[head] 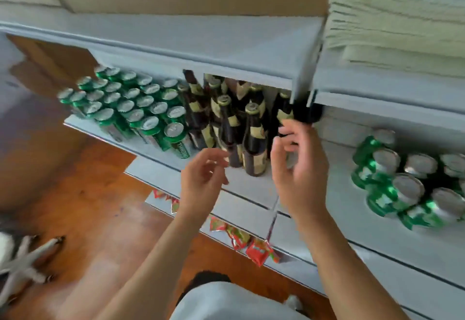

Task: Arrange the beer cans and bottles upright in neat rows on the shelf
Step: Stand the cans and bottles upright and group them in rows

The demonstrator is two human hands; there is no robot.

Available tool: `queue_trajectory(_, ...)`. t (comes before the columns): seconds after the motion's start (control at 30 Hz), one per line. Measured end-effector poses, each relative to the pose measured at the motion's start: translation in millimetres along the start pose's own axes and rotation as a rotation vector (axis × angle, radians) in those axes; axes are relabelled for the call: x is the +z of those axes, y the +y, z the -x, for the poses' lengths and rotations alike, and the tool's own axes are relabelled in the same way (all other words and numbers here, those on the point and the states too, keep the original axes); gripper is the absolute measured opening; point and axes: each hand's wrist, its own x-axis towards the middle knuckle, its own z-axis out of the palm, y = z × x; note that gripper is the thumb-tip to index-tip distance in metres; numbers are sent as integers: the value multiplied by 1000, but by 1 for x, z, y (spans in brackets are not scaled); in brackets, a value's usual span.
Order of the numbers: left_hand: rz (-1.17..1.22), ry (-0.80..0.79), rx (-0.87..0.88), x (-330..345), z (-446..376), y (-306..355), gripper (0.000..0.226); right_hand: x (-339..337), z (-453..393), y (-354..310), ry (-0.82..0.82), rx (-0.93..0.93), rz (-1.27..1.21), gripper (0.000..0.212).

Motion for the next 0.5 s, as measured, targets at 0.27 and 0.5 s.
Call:
queue_trajectory(0.27, -51, 224, -122, -196, -76, -110, 39, 205, 21, -85, -352, -9, 69, 45)
queue_trajectory(0.5, -191, 188, -199, -359, -164, -176, 43, 374, 9, -158, -427, -21, 110, 55)
